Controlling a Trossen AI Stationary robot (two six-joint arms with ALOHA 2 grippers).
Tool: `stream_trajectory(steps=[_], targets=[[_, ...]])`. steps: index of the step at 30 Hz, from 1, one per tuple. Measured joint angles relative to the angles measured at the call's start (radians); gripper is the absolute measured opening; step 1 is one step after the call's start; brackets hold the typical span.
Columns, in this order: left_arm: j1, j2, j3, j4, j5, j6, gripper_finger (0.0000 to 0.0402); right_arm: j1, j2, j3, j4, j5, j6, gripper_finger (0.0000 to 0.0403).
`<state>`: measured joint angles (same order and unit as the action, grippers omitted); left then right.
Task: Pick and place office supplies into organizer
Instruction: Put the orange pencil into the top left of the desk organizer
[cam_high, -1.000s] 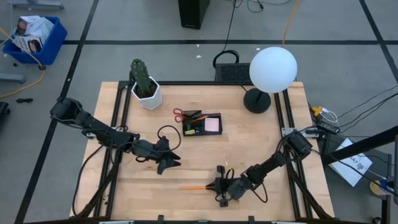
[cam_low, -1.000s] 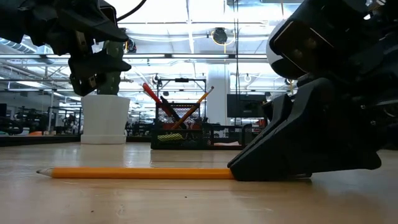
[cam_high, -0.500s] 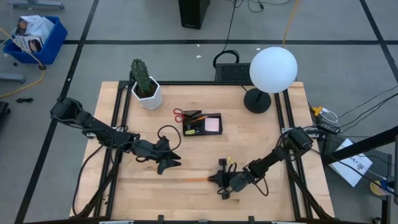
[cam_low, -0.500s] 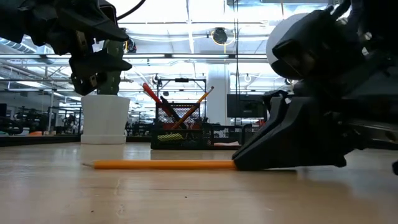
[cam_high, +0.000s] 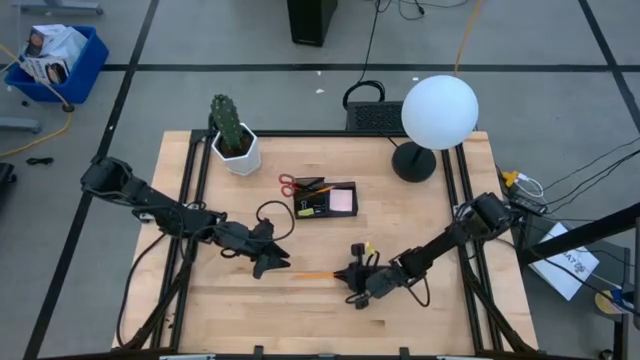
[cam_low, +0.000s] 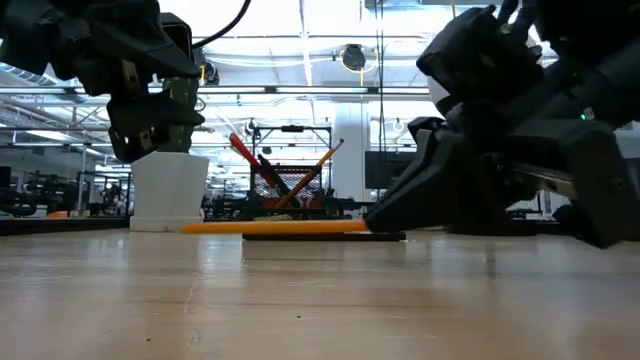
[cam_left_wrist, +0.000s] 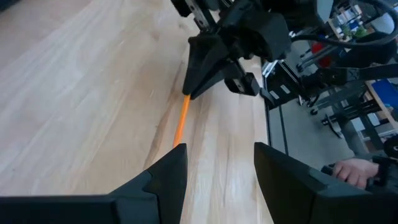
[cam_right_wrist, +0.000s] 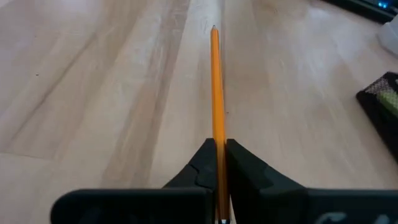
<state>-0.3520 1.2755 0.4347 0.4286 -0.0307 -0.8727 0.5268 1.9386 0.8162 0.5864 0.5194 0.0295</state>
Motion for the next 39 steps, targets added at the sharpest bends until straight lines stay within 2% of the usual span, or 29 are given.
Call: stream_trajectory(steps=[5, 9, 24, 39], targets=[[0.012, 0.001, 0.000, -0.018, 0.019, 0.014, 0.0188, -0.006, -0.009, 0.002, 0.004, -0.002, -0.022, 0.0010], [0.031, 0.025, 0.000, -0.019, 0.056, -0.005, 0.0188, -0.022, -0.009, 0.014, 0.004, -0.041, -0.049, 0.0010], [0.042, 0.201, 0.000, 0.044, 0.195, -0.126, 0.0188, -0.102, -0.010, 0.144, -0.106, -0.109, -0.218, 0.0010], [0.020, 0.258, 0.000, 0.085, 0.218, -0.135, 0.0186, -0.141, -0.010, 0.159, -0.105, -0.193, -0.243, 0.0008]])
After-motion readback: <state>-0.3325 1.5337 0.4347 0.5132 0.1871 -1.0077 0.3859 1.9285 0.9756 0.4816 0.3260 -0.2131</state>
